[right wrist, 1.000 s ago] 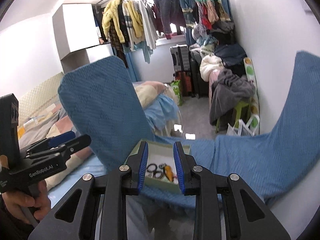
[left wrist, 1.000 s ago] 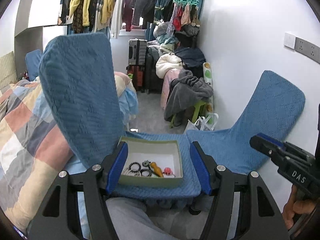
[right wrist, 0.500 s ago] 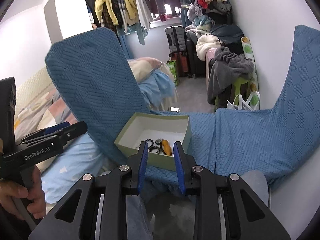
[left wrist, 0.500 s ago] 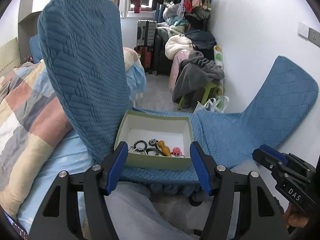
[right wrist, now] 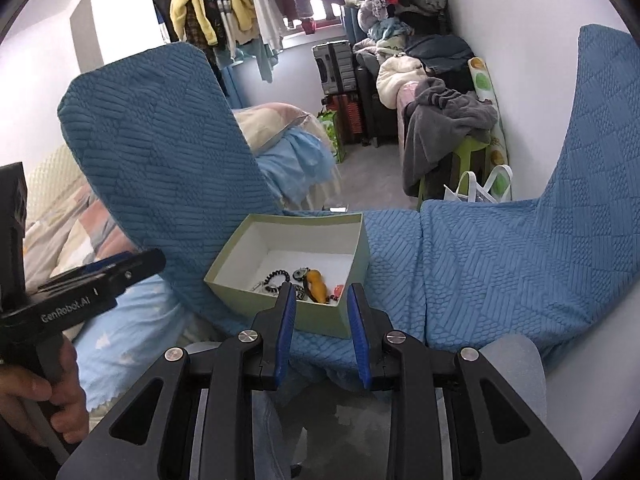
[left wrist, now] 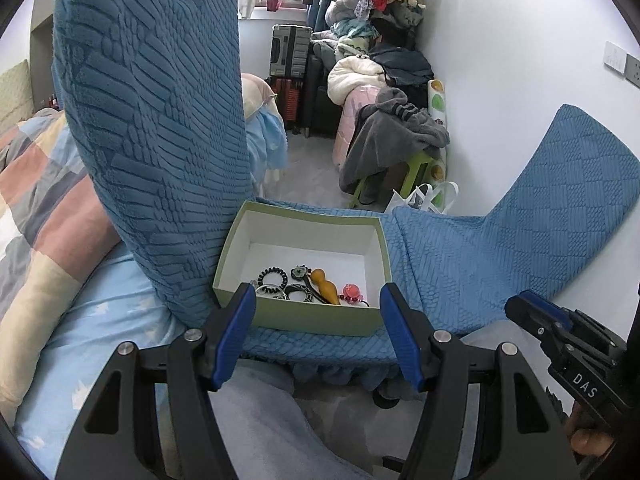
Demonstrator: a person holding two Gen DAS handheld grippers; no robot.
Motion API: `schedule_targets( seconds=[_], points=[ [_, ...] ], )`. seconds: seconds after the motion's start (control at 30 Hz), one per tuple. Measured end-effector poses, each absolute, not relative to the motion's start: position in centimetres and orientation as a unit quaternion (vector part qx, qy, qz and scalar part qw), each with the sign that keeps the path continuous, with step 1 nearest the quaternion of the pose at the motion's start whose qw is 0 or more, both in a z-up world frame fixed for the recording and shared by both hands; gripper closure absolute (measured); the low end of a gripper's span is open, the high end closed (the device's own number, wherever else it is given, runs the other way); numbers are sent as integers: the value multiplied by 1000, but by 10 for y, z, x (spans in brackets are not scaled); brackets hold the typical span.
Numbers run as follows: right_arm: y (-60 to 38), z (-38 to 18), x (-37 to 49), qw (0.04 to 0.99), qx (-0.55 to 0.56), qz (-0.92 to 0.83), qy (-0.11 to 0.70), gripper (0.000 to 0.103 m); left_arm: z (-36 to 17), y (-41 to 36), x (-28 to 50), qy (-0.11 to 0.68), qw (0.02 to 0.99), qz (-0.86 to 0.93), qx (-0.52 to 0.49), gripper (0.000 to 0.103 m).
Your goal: Organize jewelry
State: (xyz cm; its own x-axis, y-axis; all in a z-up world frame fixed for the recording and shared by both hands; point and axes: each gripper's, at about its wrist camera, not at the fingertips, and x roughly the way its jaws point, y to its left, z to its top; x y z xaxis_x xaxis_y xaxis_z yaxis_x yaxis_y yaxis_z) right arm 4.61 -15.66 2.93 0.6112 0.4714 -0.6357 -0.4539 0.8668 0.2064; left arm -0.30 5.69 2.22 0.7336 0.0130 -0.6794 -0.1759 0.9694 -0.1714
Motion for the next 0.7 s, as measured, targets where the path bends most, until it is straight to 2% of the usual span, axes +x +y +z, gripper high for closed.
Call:
schedule_targets(
  seconds=[0.43,0.47,0.57,0.6,0.7],
  points=[
    [-159,31,48,899,11,252,359,75,20,60,-4,364,923,60,-112,38],
    [-160,31,49,899,11,250,360,71,20,60,-4,365,922,61,-112,38],
    [-164,31,50,904,17,239,355,45,20,58,-3,367,922,62,-109,37],
    [-166,32,51,907,19,234,351,40,19,59,-2,368,921,63,-109,36],
    [-171,34,53,910,23,229,344,39,18,59,1,370,921,64,-106,33]
  ],
)
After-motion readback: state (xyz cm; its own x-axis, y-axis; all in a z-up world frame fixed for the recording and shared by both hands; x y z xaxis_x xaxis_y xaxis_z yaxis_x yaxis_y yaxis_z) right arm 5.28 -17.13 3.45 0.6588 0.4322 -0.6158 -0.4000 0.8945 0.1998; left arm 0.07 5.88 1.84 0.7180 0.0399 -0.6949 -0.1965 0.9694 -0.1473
